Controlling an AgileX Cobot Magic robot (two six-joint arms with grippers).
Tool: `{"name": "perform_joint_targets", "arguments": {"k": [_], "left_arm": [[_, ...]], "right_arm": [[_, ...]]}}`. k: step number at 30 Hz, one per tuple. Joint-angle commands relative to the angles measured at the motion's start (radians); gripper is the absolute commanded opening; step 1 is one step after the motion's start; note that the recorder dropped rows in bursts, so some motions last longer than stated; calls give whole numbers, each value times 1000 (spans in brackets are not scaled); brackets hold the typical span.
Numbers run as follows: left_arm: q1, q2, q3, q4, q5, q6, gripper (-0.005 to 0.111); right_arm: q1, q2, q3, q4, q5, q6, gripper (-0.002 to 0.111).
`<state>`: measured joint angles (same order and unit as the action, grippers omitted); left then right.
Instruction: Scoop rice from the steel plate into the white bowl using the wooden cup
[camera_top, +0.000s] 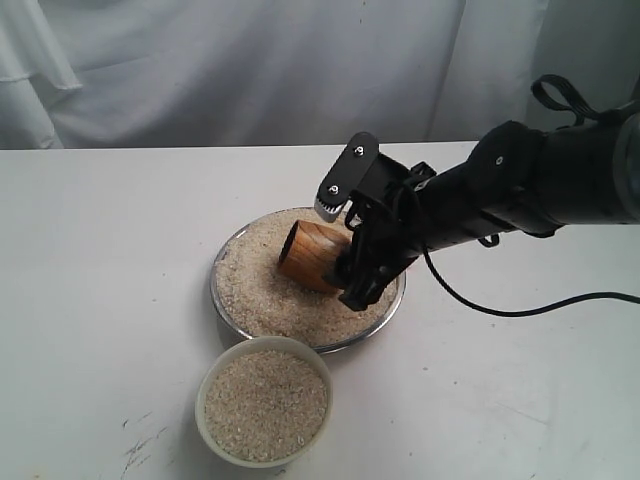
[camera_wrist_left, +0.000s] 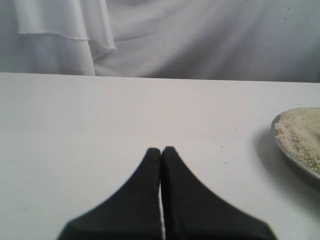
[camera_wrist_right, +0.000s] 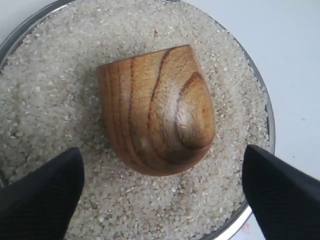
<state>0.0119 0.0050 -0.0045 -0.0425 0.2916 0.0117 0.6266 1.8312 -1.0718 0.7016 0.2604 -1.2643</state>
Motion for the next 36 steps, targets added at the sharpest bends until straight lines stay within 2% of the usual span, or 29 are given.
{"name": "perform_joint_targets", "arguments": {"k": [1,7,14,18,31,36], "left_arm": [[-2,-5,5,-1,-6,-3,0],[-2,-5,5,-1,-6,-3,0],[-2,-5,5,-1,-6,-3,0],[-2,-5,5,-1,-6,-3,0],[-2,-5,5,-1,-6,-3,0],[-2,-5,5,-1,-6,-3,0]], "right_arm": [[-1,20,-10,2,0,-74,78],[-47,48,-104,7,127,-101,78],[-133,117,-266,14,424,-181,78],[-149,173,-340,39,536,-248,78],[-149,223,-391,48,553,-260,78],[-149,223,-391,58,563,-190,78]]}}
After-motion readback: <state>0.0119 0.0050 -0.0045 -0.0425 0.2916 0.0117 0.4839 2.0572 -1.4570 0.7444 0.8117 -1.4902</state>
